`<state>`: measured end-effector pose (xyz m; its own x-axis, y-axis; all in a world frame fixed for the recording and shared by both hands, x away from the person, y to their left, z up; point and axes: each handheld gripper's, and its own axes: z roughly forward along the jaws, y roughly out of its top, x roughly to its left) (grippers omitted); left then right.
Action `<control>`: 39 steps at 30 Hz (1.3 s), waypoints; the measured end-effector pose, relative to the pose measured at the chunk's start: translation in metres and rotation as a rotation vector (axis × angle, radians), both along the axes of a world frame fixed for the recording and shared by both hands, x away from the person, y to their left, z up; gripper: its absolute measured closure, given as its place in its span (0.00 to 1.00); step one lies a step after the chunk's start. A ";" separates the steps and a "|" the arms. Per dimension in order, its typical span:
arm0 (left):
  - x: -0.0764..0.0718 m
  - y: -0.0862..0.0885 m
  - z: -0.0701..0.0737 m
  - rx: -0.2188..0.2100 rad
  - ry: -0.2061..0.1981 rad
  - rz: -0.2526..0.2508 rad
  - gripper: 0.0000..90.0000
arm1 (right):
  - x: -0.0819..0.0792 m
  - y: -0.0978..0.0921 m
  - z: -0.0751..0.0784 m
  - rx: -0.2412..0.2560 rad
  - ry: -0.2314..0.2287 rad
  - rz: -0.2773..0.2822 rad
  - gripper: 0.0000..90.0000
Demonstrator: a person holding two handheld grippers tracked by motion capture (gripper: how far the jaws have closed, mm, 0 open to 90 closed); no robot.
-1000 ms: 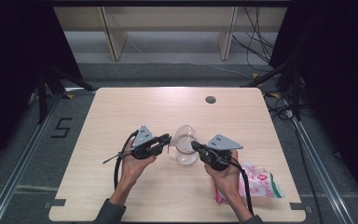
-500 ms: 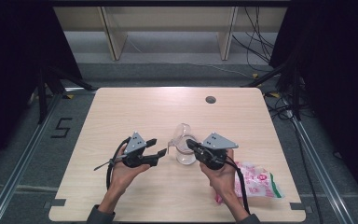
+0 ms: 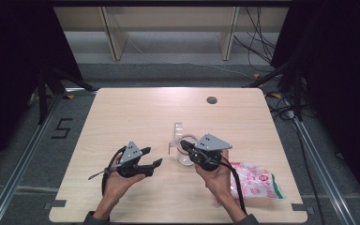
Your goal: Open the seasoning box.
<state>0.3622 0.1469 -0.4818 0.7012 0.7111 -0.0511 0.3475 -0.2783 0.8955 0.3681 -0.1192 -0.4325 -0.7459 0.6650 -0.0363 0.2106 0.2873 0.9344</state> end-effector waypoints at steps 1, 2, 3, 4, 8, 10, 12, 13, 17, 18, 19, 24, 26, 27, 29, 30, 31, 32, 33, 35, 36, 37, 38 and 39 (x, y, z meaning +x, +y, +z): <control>0.000 0.001 -0.001 -0.001 0.004 0.004 0.39 | -0.001 0.002 0.000 -0.004 0.018 0.010 0.98; -0.001 0.002 -0.002 -0.003 0.012 0.007 0.38 | -0.002 0.004 0.000 -0.005 0.013 0.011 0.98; -0.001 0.002 -0.002 -0.003 0.012 0.007 0.38 | -0.002 0.004 0.000 -0.005 0.013 0.011 0.98; -0.001 0.003 -0.003 -0.018 0.018 0.004 0.38 | -0.001 0.006 0.000 -0.005 -0.011 0.008 0.98; -0.003 0.003 -0.002 -0.018 0.013 0.003 0.36 | -0.003 0.010 -0.001 -0.010 0.007 0.019 0.97; -0.005 0.004 -0.001 -0.015 0.016 -0.001 0.35 | -0.004 0.010 -0.001 -0.009 0.011 0.019 0.96; -0.005 0.004 -0.001 -0.020 0.018 0.001 0.35 | -0.005 0.009 0.000 -0.015 0.017 0.024 0.96; -0.005 0.004 -0.001 -0.020 0.018 0.001 0.35 | -0.005 0.009 0.000 -0.015 0.017 0.024 0.96; -0.005 0.005 -0.001 -0.030 0.021 0.002 0.34 | -0.013 0.000 0.002 -0.009 0.042 0.014 0.94; -0.004 0.006 0.000 -0.028 0.023 -0.001 0.34 | -0.012 -0.003 0.001 -0.015 0.013 0.021 0.94; -0.004 0.006 0.000 -0.028 0.023 0.005 0.33 | -0.016 -0.011 0.000 -0.012 0.018 0.014 0.94; -0.005 0.006 0.000 -0.035 0.025 0.009 0.33 | -0.027 -0.032 -0.005 -0.016 0.064 -0.005 0.96; -0.005 0.006 0.000 -0.043 0.026 0.003 0.33 | -0.030 -0.041 -0.009 -0.022 0.061 -0.006 0.98; -0.006 0.006 0.000 -0.043 0.029 0.000 0.33 | -0.032 -0.044 -0.009 -0.032 0.078 -0.006 0.98; -0.007 0.007 0.001 -0.029 0.026 0.001 0.33 | -0.037 -0.051 -0.015 -0.040 0.076 -0.022 0.98; -0.008 0.007 0.001 -0.040 0.026 0.003 0.33 | -0.040 -0.054 -0.016 -0.041 0.087 -0.025 0.98; -0.008 0.006 0.001 -0.041 0.027 0.001 0.33 | -0.043 -0.059 -0.019 -0.033 0.107 -0.024 0.98; -0.009 0.006 0.001 -0.039 0.029 -0.002 0.33 | -0.046 -0.062 -0.020 -0.029 0.109 -0.024 0.98; -0.010 0.006 0.000 -0.034 0.032 -0.004 0.33 | -0.053 -0.071 -0.023 -0.028 0.117 -0.040 0.98; -0.010 0.006 -0.001 -0.031 0.031 -0.012 0.33 | -0.056 -0.075 -0.023 -0.030 0.119 -0.047 0.98; -0.010 0.005 -0.002 -0.044 0.035 -0.011 0.33 | -0.062 -0.082 -0.026 -0.022 0.132 -0.055 0.98; -0.011 0.005 -0.002 -0.032 0.039 -0.019 0.33 | -0.065 -0.087 -0.026 -0.023 0.137 -0.053 0.98; -0.011 0.005 -0.002 -0.032 0.039 -0.019 0.33 | -0.065 -0.087 -0.026 -0.023 0.137 -0.053 0.98; -0.012 0.004 -0.002 -0.028 0.040 -0.019 0.33 | -0.069 -0.091 -0.027 -0.022 0.141 -0.070 0.98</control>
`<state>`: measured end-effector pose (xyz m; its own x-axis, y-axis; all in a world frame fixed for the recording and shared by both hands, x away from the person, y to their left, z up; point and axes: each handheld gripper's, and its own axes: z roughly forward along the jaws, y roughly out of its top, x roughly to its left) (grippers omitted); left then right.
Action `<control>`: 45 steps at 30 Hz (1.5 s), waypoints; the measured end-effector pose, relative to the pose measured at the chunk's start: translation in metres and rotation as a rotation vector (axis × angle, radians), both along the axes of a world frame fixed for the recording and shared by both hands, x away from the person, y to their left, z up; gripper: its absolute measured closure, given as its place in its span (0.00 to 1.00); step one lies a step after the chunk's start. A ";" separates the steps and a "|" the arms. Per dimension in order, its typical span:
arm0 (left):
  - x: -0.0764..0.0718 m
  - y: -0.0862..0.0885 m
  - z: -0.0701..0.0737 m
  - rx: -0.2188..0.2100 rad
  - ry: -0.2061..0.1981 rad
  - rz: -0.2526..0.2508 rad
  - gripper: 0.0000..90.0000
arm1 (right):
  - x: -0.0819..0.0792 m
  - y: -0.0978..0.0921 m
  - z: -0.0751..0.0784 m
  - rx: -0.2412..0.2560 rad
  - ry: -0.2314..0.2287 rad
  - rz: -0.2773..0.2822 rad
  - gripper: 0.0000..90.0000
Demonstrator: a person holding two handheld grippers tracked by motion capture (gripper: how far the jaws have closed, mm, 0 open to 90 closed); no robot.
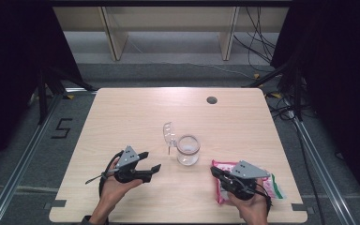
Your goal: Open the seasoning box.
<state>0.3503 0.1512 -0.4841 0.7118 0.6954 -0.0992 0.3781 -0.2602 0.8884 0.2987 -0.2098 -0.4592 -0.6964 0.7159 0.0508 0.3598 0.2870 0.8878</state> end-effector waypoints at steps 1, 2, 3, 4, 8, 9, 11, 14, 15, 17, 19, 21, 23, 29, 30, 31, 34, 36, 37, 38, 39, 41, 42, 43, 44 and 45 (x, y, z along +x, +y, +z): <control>-0.001 -0.001 0.000 0.001 0.002 -0.002 0.33 | -0.005 -0.004 0.000 0.012 0.025 -0.009 0.98; -0.001 -0.001 0.000 -0.001 -0.001 -0.012 0.33 | -0.008 -0.008 -0.001 0.007 0.008 -0.010 0.98; -0.002 -0.001 0.000 0.002 0.003 -0.010 0.33 | -0.009 -0.011 -0.002 0.020 0.007 -0.002 0.98; -0.002 -0.001 0.000 0.003 0.004 -0.012 0.33 | -0.015 -0.015 -0.002 0.028 0.028 -0.025 0.98; -0.002 -0.001 0.000 0.008 -0.006 -0.016 0.33 | -0.028 -0.031 -0.003 0.022 0.035 -0.048 1.00; -0.002 -0.001 0.000 0.013 -0.011 -0.019 0.33 | -0.031 -0.034 -0.004 0.033 0.047 -0.049 1.00; -0.003 -0.001 0.000 0.011 -0.004 -0.021 0.34 | -0.038 -0.045 -0.008 0.015 0.045 -0.050 1.00; -0.004 -0.003 -0.001 -0.001 0.006 -0.014 0.33 | -0.043 -0.046 -0.012 0.016 0.067 -0.060 1.00; -0.004 -0.003 -0.001 0.003 0.006 -0.018 0.34 | -0.045 -0.047 -0.013 -0.003 0.068 -0.059 1.00; -0.005 -0.003 -0.001 0.010 0.004 -0.027 0.34 | -0.048 -0.048 -0.016 -0.029 0.069 -0.060 1.00; -0.005 -0.005 -0.001 -0.001 0.001 -0.026 0.34 | -0.047 -0.049 -0.018 -0.032 0.076 -0.039 1.00; -0.004 -0.004 -0.001 0.020 -0.005 -0.031 0.34 | -0.048 -0.048 -0.020 -0.036 0.068 -0.032 1.00; -0.005 -0.005 -0.002 0.011 0.011 -0.029 0.34 | -0.050 -0.044 -0.021 -0.044 0.093 -0.050 1.00; -0.007 -0.007 -0.003 0.026 0.012 -0.038 0.34 | -0.042 -0.022 -0.024 -0.107 0.080 0.016 1.00; -0.007 -0.007 -0.004 0.030 0.016 -0.041 0.34 | -0.040 -0.018 -0.025 -0.128 0.074 0.022 1.00; -0.007 -0.008 -0.004 0.027 0.014 -0.044 0.34 | -0.039 -0.014 -0.027 -0.140 0.074 0.022 1.00; -0.007 -0.008 -0.004 0.015 0.016 -0.042 0.34 | -0.034 -0.007 -0.032 -0.184 0.079 0.022 1.00; -0.007 -0.006 -0.004 0.035 0.017 -0.041 0.34 | -0.033 -0.005 -0.033 -0.184 0.095 0.040 1.00; -0.007 -0.007 -0.005 0.023 0.021 -0.041 0.34 | -0.034 -0.002 -0.033 -0.205 0.082 0.022 1.00; -0.007 -0.007 -0.005 0.023 0.021 -0.041 0.34 | -0.034 -0.002 -0.033 -0.205 0.082 0.022 1.00; -0.007 -0.008 -0.005 0.021 0.023 -0.041 0.34 | -0.034 -0.001 -0.034 -0.220 0.083 0.033 1.00; -0.008 -0.008 -0.005 0.033 0.021 -0.043 0.34 | -0.035 0.003 -0.037 -0.265 0.071 0.023 1.00; -0.008 -0.008 -0.005 0.025 0.019 -0.049 0.34 | -0.035 0.003 -0.037 -0.279 0.065 0.024 1.00; -0.008 -0.008 -0.005 0.028 0.020 -0.048 0.34 | -0.036 0.003 -0.037 -0.282 0.059 0.018 1.00; -0.008 -0.007 -0.005 0.027 0.022 -0.048 0.34 | -0.037 0.002 -0.036 -0.271 0.079 0.011 1.00; -0.008 -0.007 -0.005 0.029 0.021 -0.047 0.34 | -0.037 0.000 -0.036 -0.273 0.081 0.000 1.00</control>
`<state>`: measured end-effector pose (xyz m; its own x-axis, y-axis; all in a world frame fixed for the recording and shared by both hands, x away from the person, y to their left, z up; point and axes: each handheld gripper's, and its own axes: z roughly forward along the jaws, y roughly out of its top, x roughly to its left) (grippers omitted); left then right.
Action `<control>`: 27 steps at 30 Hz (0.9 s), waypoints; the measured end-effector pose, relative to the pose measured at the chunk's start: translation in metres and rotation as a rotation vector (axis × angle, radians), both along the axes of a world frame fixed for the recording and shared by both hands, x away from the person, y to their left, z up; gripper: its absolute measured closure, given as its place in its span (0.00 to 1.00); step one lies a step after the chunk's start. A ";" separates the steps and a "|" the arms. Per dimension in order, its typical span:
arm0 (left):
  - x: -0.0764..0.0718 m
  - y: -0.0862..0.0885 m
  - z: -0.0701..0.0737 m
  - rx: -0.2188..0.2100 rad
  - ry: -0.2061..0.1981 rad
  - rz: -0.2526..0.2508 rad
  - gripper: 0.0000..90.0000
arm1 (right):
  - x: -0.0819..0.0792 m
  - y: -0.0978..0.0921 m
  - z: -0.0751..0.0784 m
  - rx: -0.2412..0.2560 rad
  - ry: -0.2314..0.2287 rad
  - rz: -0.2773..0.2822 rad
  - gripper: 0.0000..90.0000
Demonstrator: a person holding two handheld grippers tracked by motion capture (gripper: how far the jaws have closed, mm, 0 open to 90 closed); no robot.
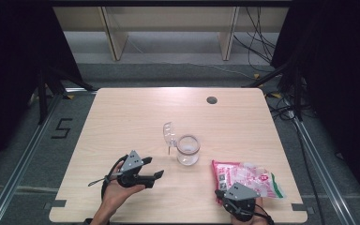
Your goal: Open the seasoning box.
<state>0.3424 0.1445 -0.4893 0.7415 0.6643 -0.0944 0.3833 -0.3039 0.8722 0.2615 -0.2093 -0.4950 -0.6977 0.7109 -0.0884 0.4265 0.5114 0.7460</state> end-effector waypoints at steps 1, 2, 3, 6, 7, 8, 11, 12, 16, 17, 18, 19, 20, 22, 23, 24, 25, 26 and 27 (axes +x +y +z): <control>0.000 0.001 0.000 0.007 0.001 0.003 0.34 | 0.000 -0.002 0.000 -0.020 -0.009 0.001 1.00; 0.000 0.000 0.000 -0.003 0.004 0.005 0.34 | -0.001 -0.004 0.000 -0.030 -0.023 -0.003 1.00; 0.000 0.001 0.000 -0.004 0.002 0.005 0.34 | -0.002 -0.008 0.000 -0.035 -0.013 -0.015 1.00; -0.001 0.002 0.001 -0.002 -0.005 0.002 0.34 | -0.003 -0.012 0.000 -0.025 -0.006 -0.032 1.00; 0.000 0.003 0.001 0.003 -0.014 -0.004 0.34 | -0.004 -0.015 0.000 -0.022 0.001 -0.045 1.00; 0.000 0.003 0.001 0.002 -0.013 -0.002 0.34 | -0.004 -0.017 0.000 -0.033 -0.012 -0.042 1.00; 0.000 0.004 0.001 0.006 -0.013 -0.003 0.34 | -0.005 -0.025 0.001 -0.012 0.007 -0.066 1.00; 0.000 0.003 0.000 -0.004 -0.012 0.000 0.34 | -0.005 -0.027 0.001 -0.009 0.010 -0.071 1.00; -0.001 0.005 0.001 0.008 -0.014 -0.001 0.34 | -0.005 -0.034 0.002 0.000 0.016 -0.101 1.00; -0.002 0.004 0.001 -0.005 0.003 0.015 0.34 | -0.004 -0.037 0.002 -0.011 0.001 -0.093 1.00; -0.001 0.005 0.001 0.001 -0.004 0.008 0.34 | -0.004 -0.038 0.002 -0.004 0.013 -0.099 1.00; -0.001 0.005 0.001 0.004 -0.005 0.007 0.34 | -0.003 -0.041 0.003 -0.004 0.013 -0.112 1.00; -0.002 0.004 0.000 -0.008 -0.002 0.015 0.34 | -0.003 -0.041 0.003 -0.004 0.013 -0.112 1.00; -0.001 0.006 0.001 0.009 -0.016 0.000 0.34 | -0.003 -0.047 0.003 -0.002 0.008 -0.129 1.00; -0.001 0.006 0.001 0.005 -0.014 -0.004 0.34 | -0.003 -0.047 0.003 -0.002 0.008 -0.129 1.00; -0.001 0.006 0.001 0.002 -0.014 -0.001 0.34 | -0.002 -0.048 0.003 0.000 0.012 -0.131 1.00; -0.001 0.006 0.001 0.002 -0.014 -0.002 0.34 | -0.003 -0.050 0.003 0.010 0.034 -0.144 1.00; -0.001 0.006 0.001 -0.003 -0.013 0.000 0.34 | -0.002 -0.053 0.004 0.012 0.021 -0.148 1.00; -0.001 0.006 0.001 -0.006 -0.012 0.002 0.34 | -0.004 -0.055 0.005 0.042 0.056 -0.165 1.00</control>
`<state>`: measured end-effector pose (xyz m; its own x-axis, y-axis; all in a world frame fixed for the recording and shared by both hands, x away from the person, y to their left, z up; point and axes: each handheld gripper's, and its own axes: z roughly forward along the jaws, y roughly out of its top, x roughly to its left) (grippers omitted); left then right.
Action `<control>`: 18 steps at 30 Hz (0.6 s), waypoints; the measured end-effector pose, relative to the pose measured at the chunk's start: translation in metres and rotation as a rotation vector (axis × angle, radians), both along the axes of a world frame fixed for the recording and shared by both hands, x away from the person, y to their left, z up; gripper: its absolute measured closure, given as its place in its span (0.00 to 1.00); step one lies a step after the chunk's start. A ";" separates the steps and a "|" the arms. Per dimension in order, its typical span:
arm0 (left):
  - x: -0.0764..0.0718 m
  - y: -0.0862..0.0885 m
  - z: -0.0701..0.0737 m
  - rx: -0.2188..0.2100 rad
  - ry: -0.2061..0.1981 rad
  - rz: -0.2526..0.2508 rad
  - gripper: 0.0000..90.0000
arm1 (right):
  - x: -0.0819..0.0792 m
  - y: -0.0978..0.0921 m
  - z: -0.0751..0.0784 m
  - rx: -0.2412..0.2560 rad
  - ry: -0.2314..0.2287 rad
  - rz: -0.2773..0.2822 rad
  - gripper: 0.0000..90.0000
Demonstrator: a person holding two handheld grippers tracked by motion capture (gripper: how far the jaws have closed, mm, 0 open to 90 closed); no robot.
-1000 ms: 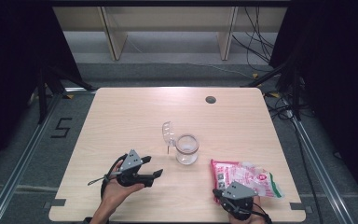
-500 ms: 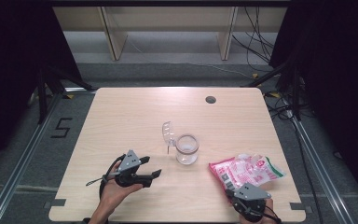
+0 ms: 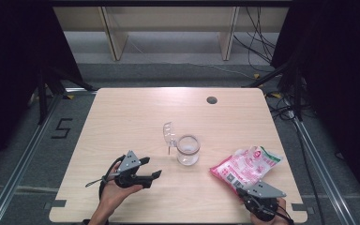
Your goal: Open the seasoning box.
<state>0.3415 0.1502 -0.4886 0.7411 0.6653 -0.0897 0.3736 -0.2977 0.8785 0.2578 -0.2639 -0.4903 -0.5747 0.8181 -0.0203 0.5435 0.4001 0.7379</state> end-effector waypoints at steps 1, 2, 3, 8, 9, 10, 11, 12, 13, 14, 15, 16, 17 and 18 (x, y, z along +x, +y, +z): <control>0.000 0.000 0.000 0.001 0.000 -0.001 0.34 | 0.001 -0.002 0.000 0.020 -0.004 0.001 1.00; 0.000 0.000 0.000 0.001 -0.001 -0.002 0.34 | 0.000 -0.005 0.000 0.032 -0.008 -0.009 1.00; 0.000 0.001 0.000 0.010 -0.001 -0.004 0.34 | -0.002 -0.007 0.003 0.087 0.003 -0.015 0.99; -0.001 -0.001 0.000 0.002 0.014 0.010 0.34 | -0.006 -0.020 0.012 0.167 -0.065 -0.074 0.90; -0.002 -0.003 -0.001 -0.007 0.016 0.012 0.34 | -0.004 -0.025 0.011 0.181 -0.098 -0.077 0.85; -0.002 -0.003 -0.001 0.000 0.019 0.001 0.34 | -0.005 -0.026 0.011 0.203 -0.079 -0.113 0.81; -0.002 -0.004 -0.002 -0.002 0.017 0.000 0.35 | -0.003 -0.031 0.010 0.212 -0.077 -0.125 0.76; -0.002 -0.005 -0.002 0.001 0.011 -0.009 0.35 | -0.005 -0.033 0.010 0.223 -0.066 -0.179 0.71; -0.002 -0.005 -0.002 0.003 0.022 -0.005 0.35 | -0.002 -0.038 0.010 0.200 -0.086 -0.178 0.67; -0.002 -0.005 -0.002 0.018 0.019 -0.011 0.35 | 0.000 -0.041 0.009 0.217 -0.085 -0.193 0.64; -0.003 -0.007 -0.003 -0.002 0.022 -0.007 0.35 | -0.002 -0.041 0.010 0.253 -0.068 -0.245 0.60; -0.003 -0.007 -0.003 0.000 0.020 -0.010 0.35 | 0.000 -0.045 0.010 0.228 -0.096 -0.239 0.57; -0.003 -0.007 -0.003 0.006 0.023 -0.012 0.35 | 0.003 -0.049 0.009 0.220 -0.100 -0.250 0.54; -0.004 -0.009 -0.004 -0.005 0.025 -0.005 0.35 | 0.003 -0.050 0.008 0.244 -0.095 -0.285 0.52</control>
